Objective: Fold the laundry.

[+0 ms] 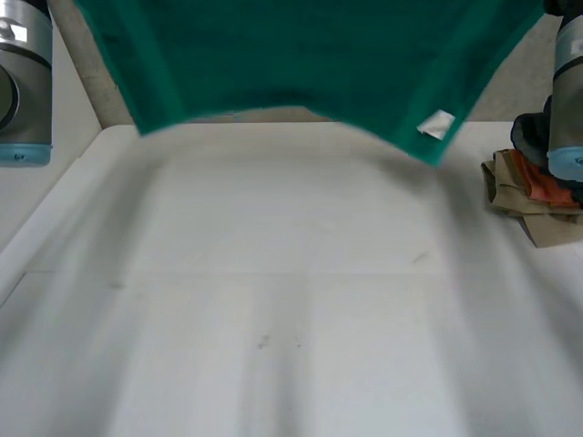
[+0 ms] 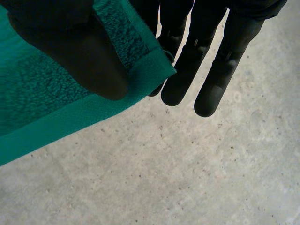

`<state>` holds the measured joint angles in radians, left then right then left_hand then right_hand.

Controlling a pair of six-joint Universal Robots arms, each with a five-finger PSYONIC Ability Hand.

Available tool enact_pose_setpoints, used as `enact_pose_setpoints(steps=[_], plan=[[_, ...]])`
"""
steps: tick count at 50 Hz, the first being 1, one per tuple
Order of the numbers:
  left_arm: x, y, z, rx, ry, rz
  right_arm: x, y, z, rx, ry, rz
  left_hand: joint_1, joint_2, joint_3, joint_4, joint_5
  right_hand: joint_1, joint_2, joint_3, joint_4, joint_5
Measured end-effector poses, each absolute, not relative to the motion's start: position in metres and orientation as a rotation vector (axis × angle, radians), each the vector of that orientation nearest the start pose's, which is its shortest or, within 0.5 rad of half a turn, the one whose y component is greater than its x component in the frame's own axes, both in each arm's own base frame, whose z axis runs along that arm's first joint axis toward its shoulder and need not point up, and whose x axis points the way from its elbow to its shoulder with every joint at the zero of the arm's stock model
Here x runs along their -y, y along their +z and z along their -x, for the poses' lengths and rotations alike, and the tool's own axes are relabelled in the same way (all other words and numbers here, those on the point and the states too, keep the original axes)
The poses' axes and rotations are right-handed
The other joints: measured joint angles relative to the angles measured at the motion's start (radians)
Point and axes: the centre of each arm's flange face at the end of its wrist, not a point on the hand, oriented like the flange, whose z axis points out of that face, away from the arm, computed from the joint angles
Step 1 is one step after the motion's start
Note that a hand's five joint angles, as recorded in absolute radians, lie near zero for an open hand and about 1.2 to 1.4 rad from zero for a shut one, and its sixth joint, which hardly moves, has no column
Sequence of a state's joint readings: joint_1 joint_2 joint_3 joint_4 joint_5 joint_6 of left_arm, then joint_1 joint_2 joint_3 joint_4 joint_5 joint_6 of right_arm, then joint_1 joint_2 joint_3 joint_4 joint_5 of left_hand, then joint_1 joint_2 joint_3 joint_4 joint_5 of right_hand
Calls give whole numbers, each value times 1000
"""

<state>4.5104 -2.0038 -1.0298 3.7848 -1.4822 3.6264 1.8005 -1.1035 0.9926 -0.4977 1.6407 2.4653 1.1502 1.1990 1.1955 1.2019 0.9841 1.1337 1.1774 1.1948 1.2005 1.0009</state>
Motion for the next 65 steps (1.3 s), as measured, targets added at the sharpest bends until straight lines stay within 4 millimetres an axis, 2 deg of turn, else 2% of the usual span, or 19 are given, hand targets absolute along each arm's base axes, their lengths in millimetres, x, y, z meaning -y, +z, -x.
enact_pose_setpoints(steps=[3,6,9,10,13,14,15,16,19,20,24,30,37,38,42,47,52,58,65], plan=[[403,379,224,-1153,-2652,-531,404,363,-226,-1602,-3102,668,0,0,0,0,0,0,0,0,0,2],[403,347,224,-1306,-2592,-580,403,339,-231,-1683,-3021,739,0,0,0,0,0,0,0,0,0,2],[402,318,223,-1432,-2530,-621,403,312,-234,-1769,-2926,821,0,0,0,0,0,0,0,0,0,2],[400,299,223,-1507,-2489,-646,404,293,-236,-1825,-2858,875,0,0,0,0,0,0,0,0,0,2],[396,270,223,-1615,-2424,-683,403,267,-238,-1903,-2754,950,0,0,0,0,0,0,0,0,0,2],[393,256,224,-1665,-2393,-702,402,249,-239,-1954,-2682,996,0,0,0,0,0,0,0,0,0,2],[393,256,224,-1665,-2393,-702,402,249,-239,-1954,-2682,996,0,0,0,0,0,0,0,0,0,2],[385,227,224,-1769,-2322,-742,398,221,-239,-2036,-2559,1064,0,0,0,0,0,0,0,0,0,2],[377,206,224,-1845,-2264,-773,394,200,-238,-2104,-2458,1112,0,0,0,0,0,0,0,0,0,2],[366,188,223,-1917,-2206,-803,388,185,-236,-2165,-2368,1149,0,0,0,0,0,0,0,0,0,2],[343,165,219,-2034,-2091,-859,369,158,-230,-2302,-2154,1231,0,0,0,0,0,0,0,0,0,2],[295,158,206,-2184,-1818,-1001,326,147,-216,-2490,-1793,1399,0,0,0,0,0,0,0,0,0,2],[212,166,181,-2412,-1203,-1314,264,164,-181,-2642,-1346,1673,0,0,0,0,0,0,0,0,0,2],[203,169,178,-2432,-1139,-1346,252,167,-172,-2656,-1255,1743,0,0,0,0,0,0,0,0,0,2],[187,179,173,-2453,-1024,-1414,241,172,-158,-2668,-1192,1835,0,0,0,0,0,0,0,0,0,2],[206,186,177,-2348,-1173,-1385,258,177,-155,-2684,-1377,1778,0,0,0,0,0,0,0,0,0,2],[249,189,192,-2175,-1428,-1317,293,174,-161,-2676,-1613,1599,0,0,0,0,0,0,0,0,0,2],[305,184,215,-2041,-1674,-1213,332,163,-184,-2579,-1825,1454,0,0,0,0,0,0,0,0,0,1],[345,167,227,-2026,-1728,-1118,367,157,-208,-2434,-2040,1417,0,0,0,0,0,0,0,0,0,4]])
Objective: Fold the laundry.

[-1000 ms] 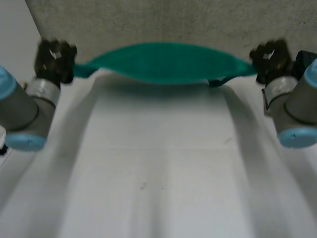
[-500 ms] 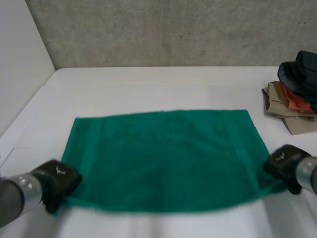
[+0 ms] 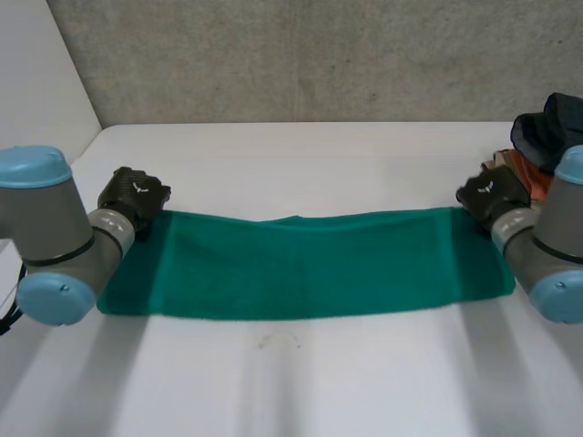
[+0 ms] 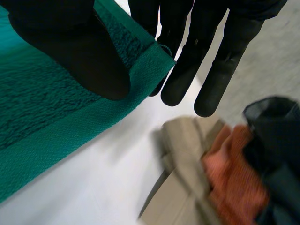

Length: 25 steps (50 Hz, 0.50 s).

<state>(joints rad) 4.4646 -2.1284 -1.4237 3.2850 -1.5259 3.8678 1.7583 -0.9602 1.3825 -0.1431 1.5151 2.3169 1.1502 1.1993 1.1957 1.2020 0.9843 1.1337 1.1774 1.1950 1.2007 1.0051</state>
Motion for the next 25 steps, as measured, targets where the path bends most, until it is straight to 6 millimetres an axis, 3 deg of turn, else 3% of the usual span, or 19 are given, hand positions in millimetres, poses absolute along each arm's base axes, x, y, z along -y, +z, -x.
enact_pose_setpoints(steps=[8,9,10,11,12,13,17,25], plan=[[369,161,228,-1996,-1714,-994,412,140,-226,-2301,-2256,1377,0,0,0,0,0,-3,-3,0,0,0],[370,162,229,-1989,-1721,-987,415,138,-227,-2298,-2264,1372,-41,-35,-36,-35,-32,-93,-99,-101,-83,-83],[370,163,231,-1979,-1732,-981,418,136,-228,-2297,-2271,1363,-135,-127,-127,-128,-118,-250,-262,-238,-238,-240],[371,165,233,-1967,-1746,-975,420,134,-228,-2296,-2276,1352,-474,-426,-419,-426,-411,-396,-409,-400,-399,-406],[371,166,235,-1961,-1755,-974,422,133,-229,-2296,-2279,1343,-474,-426,-419,-426,-411,-556,-569,-556,-555,-550],[370,167,238,-1949,-1773,-973,423,132,-229,-2297,-2281,1325,-821,-763,-732,-745,-723,-746,-766,-750,-749,-754],[364,170,248,-1926,-1813,-986,424,135,-228,-2306,-2278,1245,-959,-991,-983,-997,-935,-905,-959,-975,-977,-957],[344,172,257,-1931,-1826,-1030,401,151,-222,-2345,-2177,1107,-960,-994,-985,-999,-935,-905,-959,-978,-983,-957]])
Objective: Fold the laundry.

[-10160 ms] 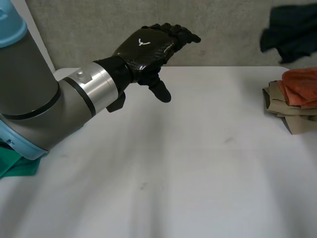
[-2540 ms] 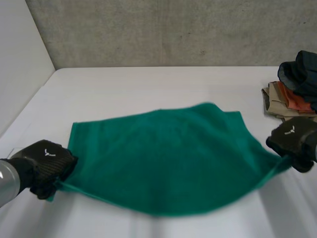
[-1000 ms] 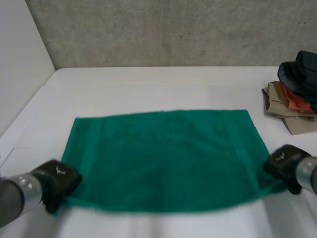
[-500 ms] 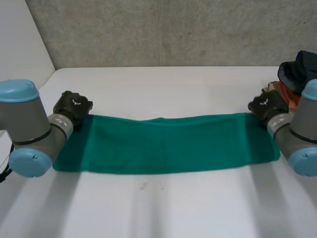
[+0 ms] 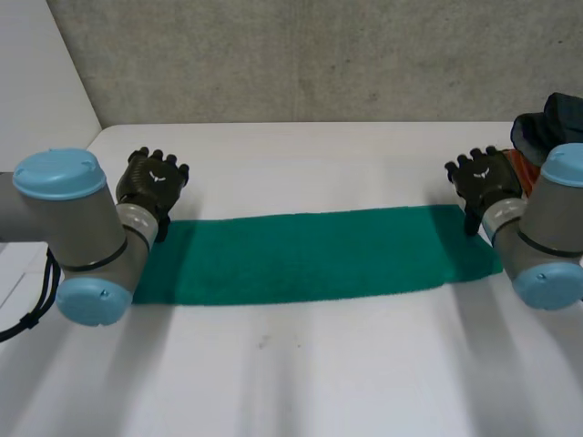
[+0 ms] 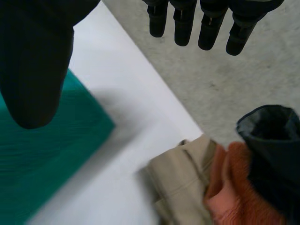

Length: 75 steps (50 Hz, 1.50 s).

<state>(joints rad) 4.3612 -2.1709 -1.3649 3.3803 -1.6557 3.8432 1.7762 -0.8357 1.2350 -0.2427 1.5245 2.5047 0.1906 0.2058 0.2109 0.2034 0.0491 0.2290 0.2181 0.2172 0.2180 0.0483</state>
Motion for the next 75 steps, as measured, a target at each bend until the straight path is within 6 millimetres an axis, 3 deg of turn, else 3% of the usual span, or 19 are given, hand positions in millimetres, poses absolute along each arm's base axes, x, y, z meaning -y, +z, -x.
enact_pose_setpoints(steps=[6,14,19,25,33,40,45,50,54,57,60,63,64,65,68,69,72,73,75], plan=[[323,171,250,-1968,-1788,-1057,355,149,-208,-2415,-1872,1145,0,0,0,0,0,3,3,4,3,5],[308,167,243,-2016,-1763,-1056,336,136,-184,-2469,-1673,1138,0,0,0,0,0,41,64,67,66,71],[306,164,242,-2053,-1771,-1035,340,129,-181,-2471,-1684,1135,0,0,0,0,0,190,195,196,197,198],[305,163,243,-2084,-1785,-1012,355,118,-176,-2482,-1762,1122,0,0,0,0,0,893,944,933,931,914],[305,172,241,-2068,-1811,-992,363,131,-135,-2653,-1864,1036,0,0,0,0,0,893,959,967,978,935],[300,180,237,-2056,-1823,-980,364,156,-76,-2838,-1952,1178,0,0,0,0,0,893,959,967,979,935],[297,181,235,-2059,-1819,-979,368,168,-65,-2882,-2004,1293,0,0,0,0,0,893,959,967,979,939],[296,184,233,-2054,-1825,-969,364,187,-111,-2683,-2137,1390,0,0,0,0,0,893,959,973,981,945],[295,192,233,-2044,-1854,-947,341,207,-196,-2283,-2277,1432,0,0,0,0,0,893,959,974,981,947],[294,196,232,-2043,-1871,-934,326,212,-229,-2115,-2302,1451,0,0,0,0,0,893,959,974,981,947],[293,203,233,-2047,-1904,-908,281,212,-304,-1715,-2288,1527,0,0,0,0,0,893,959,974,982,947],[292,205,234,-2052,-1918,-898,270,209,-321,-1627,-2273,1548,0,0,0,0,0,893,959,974,982,947],[291,206,234,-2056,-1924,-895,241,196,-357,-1436,-2214,1599,0,0,0,0,0,893,959,974,982,947],[291,206,235,-2058,-1927,-894,229,188,-371,-1367,-2184,1620,0,0,0,0,0,893,959,974,982,947],[290,205,236,-2062,-1929,-896,212,173,-388,-1292,-2125,1655,0,0,0,0,0,893,959,974,982,947],[288,205,237,-2065,-1929,-901,192,152,-404,-1231,-2050,1696,0,0,0,0,0,893,959,974,982,947],[287,203,239,-2069,-1928,-912,178,132,-412,-1215,-1978,1731,0,0,0,0,0,878,937,950,957,935],[286,203,240,-2070,-1928,-916,176,130,-412,-1216,-1968,1735,0,0,0,0,0,825,870,880,886,878],[285,202,242,-2071,-1928,-924,172,123,-412,-1237,-1937,1740,0,0,0,0,0,413,448,490,498,462]])
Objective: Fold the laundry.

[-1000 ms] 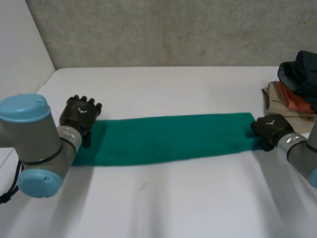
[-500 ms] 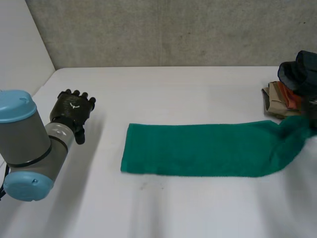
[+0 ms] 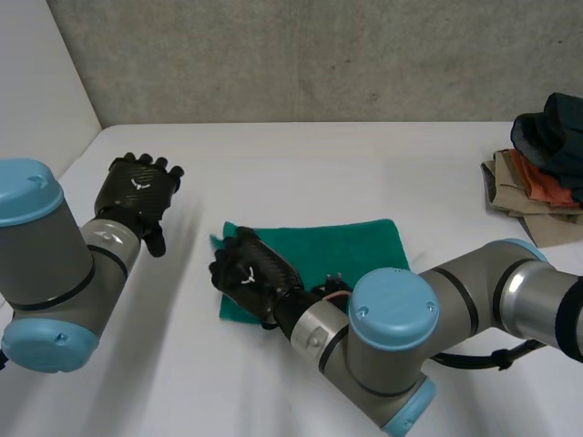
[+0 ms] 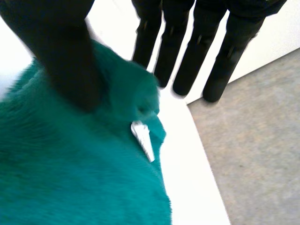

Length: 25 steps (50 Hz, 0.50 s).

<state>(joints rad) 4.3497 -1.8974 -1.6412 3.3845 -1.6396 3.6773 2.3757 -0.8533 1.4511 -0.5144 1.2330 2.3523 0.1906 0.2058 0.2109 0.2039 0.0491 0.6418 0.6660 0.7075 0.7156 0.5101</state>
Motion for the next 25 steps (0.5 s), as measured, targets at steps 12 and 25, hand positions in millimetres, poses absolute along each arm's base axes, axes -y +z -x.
enact_pose_setpoints(steps=[12,25], plan=[[277,208,261,-2040,-1988,-986,216,147,-330,-1916,-1838,1486,0,0,0,0,0,-415,-451,-493,-502,-463],[266,208,277,-2017,-2035,-1038,254,124,-254,-2333,-1704,1360,0,0,0,0,0,430,495,472,469,477]])
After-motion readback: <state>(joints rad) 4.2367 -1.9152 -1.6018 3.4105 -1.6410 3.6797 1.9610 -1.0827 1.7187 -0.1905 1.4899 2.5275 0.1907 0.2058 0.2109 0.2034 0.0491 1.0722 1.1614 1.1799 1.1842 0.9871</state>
